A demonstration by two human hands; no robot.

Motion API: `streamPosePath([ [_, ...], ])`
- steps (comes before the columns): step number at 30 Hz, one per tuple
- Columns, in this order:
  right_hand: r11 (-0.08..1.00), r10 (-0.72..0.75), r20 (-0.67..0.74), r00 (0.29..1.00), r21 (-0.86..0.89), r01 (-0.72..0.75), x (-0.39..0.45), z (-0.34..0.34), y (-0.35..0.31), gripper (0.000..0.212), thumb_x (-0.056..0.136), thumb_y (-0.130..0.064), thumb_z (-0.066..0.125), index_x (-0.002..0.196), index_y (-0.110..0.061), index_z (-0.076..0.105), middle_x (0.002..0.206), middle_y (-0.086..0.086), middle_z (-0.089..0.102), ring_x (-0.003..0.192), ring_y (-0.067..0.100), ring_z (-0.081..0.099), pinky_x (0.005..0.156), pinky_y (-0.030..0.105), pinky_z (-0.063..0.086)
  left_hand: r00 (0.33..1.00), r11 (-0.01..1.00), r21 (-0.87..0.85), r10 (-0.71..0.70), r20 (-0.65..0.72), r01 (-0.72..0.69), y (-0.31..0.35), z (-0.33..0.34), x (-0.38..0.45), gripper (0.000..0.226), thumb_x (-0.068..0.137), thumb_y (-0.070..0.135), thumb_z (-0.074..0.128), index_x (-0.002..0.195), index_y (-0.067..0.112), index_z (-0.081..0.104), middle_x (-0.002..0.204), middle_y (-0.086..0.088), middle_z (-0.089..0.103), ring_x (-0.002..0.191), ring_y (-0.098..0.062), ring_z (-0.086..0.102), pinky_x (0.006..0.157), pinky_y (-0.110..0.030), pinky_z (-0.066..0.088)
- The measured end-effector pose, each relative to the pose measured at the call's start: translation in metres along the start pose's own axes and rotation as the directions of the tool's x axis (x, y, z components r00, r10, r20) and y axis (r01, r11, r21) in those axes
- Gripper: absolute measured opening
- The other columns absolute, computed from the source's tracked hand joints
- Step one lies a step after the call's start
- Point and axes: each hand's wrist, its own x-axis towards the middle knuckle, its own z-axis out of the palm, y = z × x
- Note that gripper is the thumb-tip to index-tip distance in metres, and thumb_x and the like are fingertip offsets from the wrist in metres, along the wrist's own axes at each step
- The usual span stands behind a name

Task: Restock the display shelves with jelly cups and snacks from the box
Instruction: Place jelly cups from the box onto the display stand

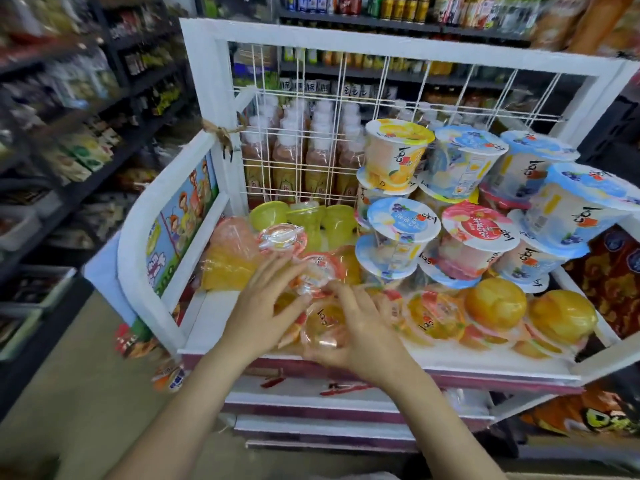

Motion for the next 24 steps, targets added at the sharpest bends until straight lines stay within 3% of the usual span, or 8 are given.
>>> streamPosePath([
  [3, 1.000, -0.023, 0.009, 1.000, -0.016, 0.023, -0.007, 0.003, 0.001, 0.111, 0.060, -0.069, 0.079, 0.150, -0.031, 0.027, 0.143, -0.010, 0.040, 0.131, 0.010, 0.031, 0.101, 0.022, 0.009, 0.999, 0.997, -0.071, -0.004, 0.037, 0.007, -0.001, -0.003, -0.002, 0.045, 0.095, 0.060, 0.048, 0.138, 0.062, 0.034, 0.157, 0.036, 0.014, 0.150, 0.004, 0.003, 0.122, -0.045, 0.015],
  [8, 0.992, 0.000, -0.016, 1.000, 0.129, 0.002, -0.017, 0.001, 0.002, 0.101, 0.066, -0.052, 0.082, 0.151, -0.037, 0.029, 0.139, -0.011, 0.040, 0.130, 0.011, 0.034, 0.114, 0.036, 0.028, 0.999, 0.999, -0.047, -0.014, 0.049, 0.017, 0.003, -0.009, -0.020, 0.065, 0.086, 0.061, 0.061, 0.144, 0.053, 0.034, 0.153, 0.026, 0.020, 0.145, 0.001, 0.010, 0.118, -0.036, 0.019],
  [10, 0.986, 0.006, -0.059, 0.998, 0.165, 0.004, -0.019, 0.004, 0.000, 0.096, 0.067, -0.048, 0.081, 0.149, -0.034, 0.033, 0.136, -0.011, 0.044, 0.129, 0.013, 0.039, 0.112, 0.041, 0.033, 0.998, 1.000, 0.005, -0.029, 0.063, 0.029, 0.002, -0.010, -0.031, 0.074, 0.080, 0.054, 0.073, 0.144, 0.044, 0.037, 0.136, 0.027, 0.022, 0.131, 0.009, 0.013, 0.108, -0.028, 0.027],
  [13, 0.989, 0.018, -0.109, 0.994, 0.147, -0.002, -0.020, 0.010, -0.003, 0.092, 0.067, -0.045, 0.081, 0.147, -0.028, 0.038, 0.133, -0.006, 0.050, 0.124, 0.016, 0.045, 0.106, 0.043, 0.038, 0.998, 0.999, -0.013, -0.051, 0.029, 0.051, -0.003, -0.011, -0.035, 0.072, 0.079, 0.046, 0.079, 0.140, 0.041, 0.041, 0.132, 0.026, 0.028, 0.122, 0.013, 0.017, 0.102, -0.021, 0.025],
  [18, 0.997, 0.060, -0.230, 0.971, 0.068, -0.045, -0.022, 0.013, -0.012, 0.079, 0.063, -0.058, 0.072, 0.131, -0.021, 0.054, 0.121, -0.008, 0.056, 0.115, 0.014, 0.048, 0.100, 0.042, 0.040, 0.990, 0.987, -0.073, -0.137, 0.044, 0.140, -0.017, -0.019, -0.034, 0.069, 0.075, 0.064, 0.067, 0.136, 0.038, 0.048, 0.137, 0.019, 0.046, 0.128, -0.006, 0.039, 0.106, -0.032, 0.038],
  [20, 0.997, 0.079, -0.278, 0.957, 0.026, -0.075, -0.022, 0.015, -0.018, 0.073, 0.063, -0.061, 0.071, 0.122, -0.020, 0.057, 0.111, -0.012, 0.056, 0.106, 0.015, 0.046, 0.093, 0.037, 0.038, 0.986, 0.985, -0.060, -0.159, 0.038, 0.161, -0.023, -0.024, -0.039, 0.072, 0.073, 0.065, 0.068, 0.137, 0.037, 0.050, 0.136, 0.012, 0.047, 0.129, -0.010, 0.039, 0.105, -0.030, 0.036],
  [22, 0.996, 0.092, -0.310, 0.946, 0.024, -0.089, -0.020, 0.021, -0.025, 0.068, 0.064, -0.061, 0.071, 0.114, -0.018, 0.058, 0.104, -0.011, 0.058, 0.099, 0.016, 0.045, 0.085, 0.035, 0.039, 0.987, 0.987, 0.029, -0.158, 0.009, 0.157, -0.028, -0.031, -0.044, 0.068, 0.076, 0.058, 0.074, 0.138, 0.037, 0.051, 0.136, 0.007, 0.043, 0.130, -0.014, 0.034, 0.104, -0.028, 0.030],
  [24, 0.995, 0.098, -0.326, 0.940, 0.047, -0.087, -0.018, 0.031, -0.032, 0.064, 0.067, -0.061, 0.071, 0.110, -0.015, 0.059, 0.102, -0.007, 0.061, 0.096, 0.019, 0.048, 0.081, 0.035, 0.043, 0.991, 0.981, 0.138, -0.132, -0.033, 0.135, -0.035, -0.039, -0.048, 0.067, 0.076, 0.066, 0.064, 0.136, 0.037, 0.055, 0.138, 0.003, 0.042, 0.130, -0.018, 0.032, 0.105, -0.034, 0.031],
])
